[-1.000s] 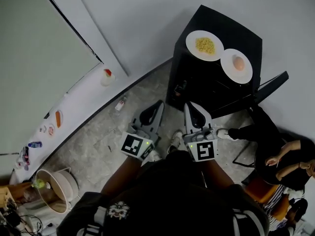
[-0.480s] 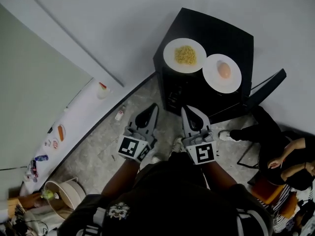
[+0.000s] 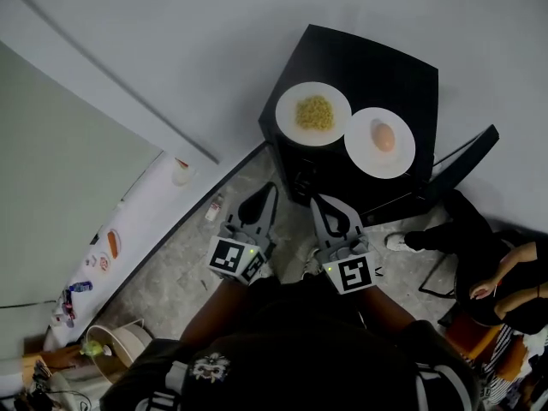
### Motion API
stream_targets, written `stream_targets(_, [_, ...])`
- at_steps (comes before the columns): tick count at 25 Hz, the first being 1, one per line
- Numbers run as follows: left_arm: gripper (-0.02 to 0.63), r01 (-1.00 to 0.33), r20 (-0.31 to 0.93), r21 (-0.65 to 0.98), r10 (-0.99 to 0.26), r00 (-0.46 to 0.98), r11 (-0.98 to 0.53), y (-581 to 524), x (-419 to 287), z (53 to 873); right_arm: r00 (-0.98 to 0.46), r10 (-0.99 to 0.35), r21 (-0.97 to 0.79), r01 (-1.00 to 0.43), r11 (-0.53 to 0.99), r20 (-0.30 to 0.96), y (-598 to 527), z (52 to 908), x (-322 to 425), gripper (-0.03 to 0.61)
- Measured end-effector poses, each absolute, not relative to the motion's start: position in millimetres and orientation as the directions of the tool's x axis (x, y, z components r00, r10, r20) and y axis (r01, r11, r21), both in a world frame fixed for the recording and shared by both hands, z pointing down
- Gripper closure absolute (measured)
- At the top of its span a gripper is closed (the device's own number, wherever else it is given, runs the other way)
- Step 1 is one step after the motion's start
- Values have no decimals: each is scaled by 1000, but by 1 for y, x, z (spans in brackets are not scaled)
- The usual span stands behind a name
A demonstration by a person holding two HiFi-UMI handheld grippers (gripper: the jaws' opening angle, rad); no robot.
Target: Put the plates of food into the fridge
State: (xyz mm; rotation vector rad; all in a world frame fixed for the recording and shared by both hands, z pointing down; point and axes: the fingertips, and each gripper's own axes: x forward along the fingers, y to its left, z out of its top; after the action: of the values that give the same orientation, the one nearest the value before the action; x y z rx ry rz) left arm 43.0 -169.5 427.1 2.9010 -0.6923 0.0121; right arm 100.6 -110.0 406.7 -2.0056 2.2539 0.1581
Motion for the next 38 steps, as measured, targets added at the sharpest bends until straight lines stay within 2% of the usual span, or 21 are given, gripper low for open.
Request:
stream_targets(9, [588, -355, 14, 169, -358, 934, -920, -182, 53, 418, 15, -987, 11, -1000, -17, -158, -112, 409, 114, 554])
stream_targets(16, [588, -287, 1, 168, -291, 957, -943, -184, 61, 417, 124, -985, -42, -992, -120, -121, -102, 410, 134, 554])
stream_targets(25, [588, -218, -4, 174, -222, 975, -960, -182, 65, 421, 235, -965, -256, -946, -199, -119, -94, 410, 155, 554])
stream_targets(34, [588, -173, -21, 175, -180, 983, -969, -179, 66, 420, 303, -947, -396, -886, -241, -102, -87, 401, 168, 552])
stream_targets(36, [588, -168, -24, 180, -175, 984, -969, -178, 66, 420, 320, -943, -462, -853, -244, -92, -84, 401, 173, 536])
stream_targets(38, [588, -161, -26, 180, -169, 985, -970, -178, 66, 421, 336, -938, -538, -808, -240, -86, -82, 401, 180, 492])
